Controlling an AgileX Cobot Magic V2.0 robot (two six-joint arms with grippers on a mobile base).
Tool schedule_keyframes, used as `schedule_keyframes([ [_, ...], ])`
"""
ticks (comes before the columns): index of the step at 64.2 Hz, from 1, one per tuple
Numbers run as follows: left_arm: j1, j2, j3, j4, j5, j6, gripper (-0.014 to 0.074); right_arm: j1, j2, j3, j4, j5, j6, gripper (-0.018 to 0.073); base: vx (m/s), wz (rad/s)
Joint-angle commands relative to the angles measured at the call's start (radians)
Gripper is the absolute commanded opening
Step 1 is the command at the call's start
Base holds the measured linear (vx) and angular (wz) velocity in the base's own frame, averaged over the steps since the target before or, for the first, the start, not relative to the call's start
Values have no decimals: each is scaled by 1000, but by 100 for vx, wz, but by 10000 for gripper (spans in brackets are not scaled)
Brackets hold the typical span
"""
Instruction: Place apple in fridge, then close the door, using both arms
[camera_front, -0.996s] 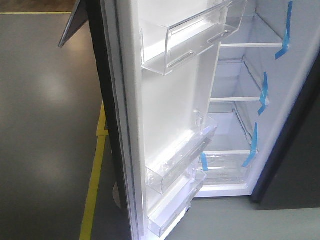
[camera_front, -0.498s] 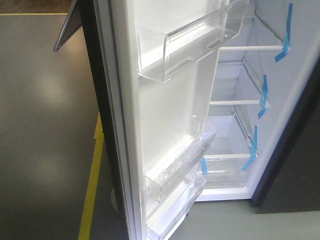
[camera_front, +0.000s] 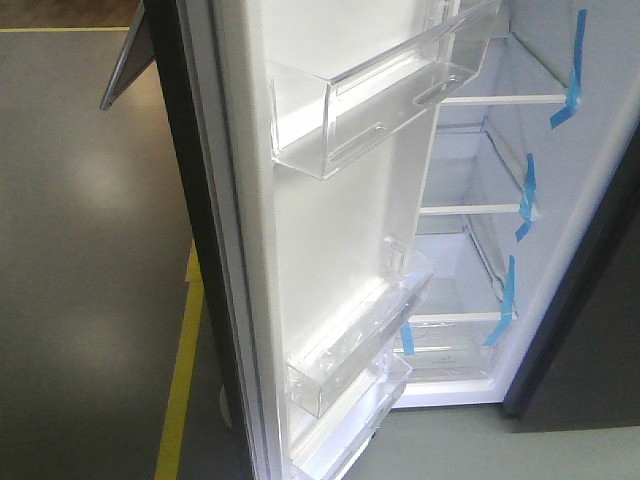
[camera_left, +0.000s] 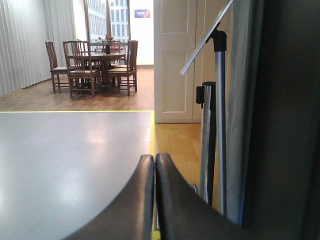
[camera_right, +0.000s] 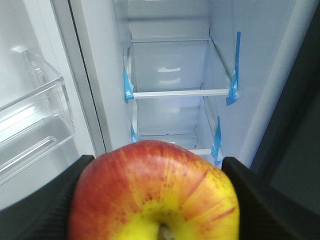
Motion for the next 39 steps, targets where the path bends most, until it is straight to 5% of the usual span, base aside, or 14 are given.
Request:
schedule_keyframes([
  [1, -5, -6, 28, 0, -75, 0, -6, -4, -26, -32, -12, -83, -2, -9, 3, 0],
  [39, -5, -6, 28, 0, -75, 0, -6, -4, -26, -32, -12, -83, -2, -9, 3, 0],
])
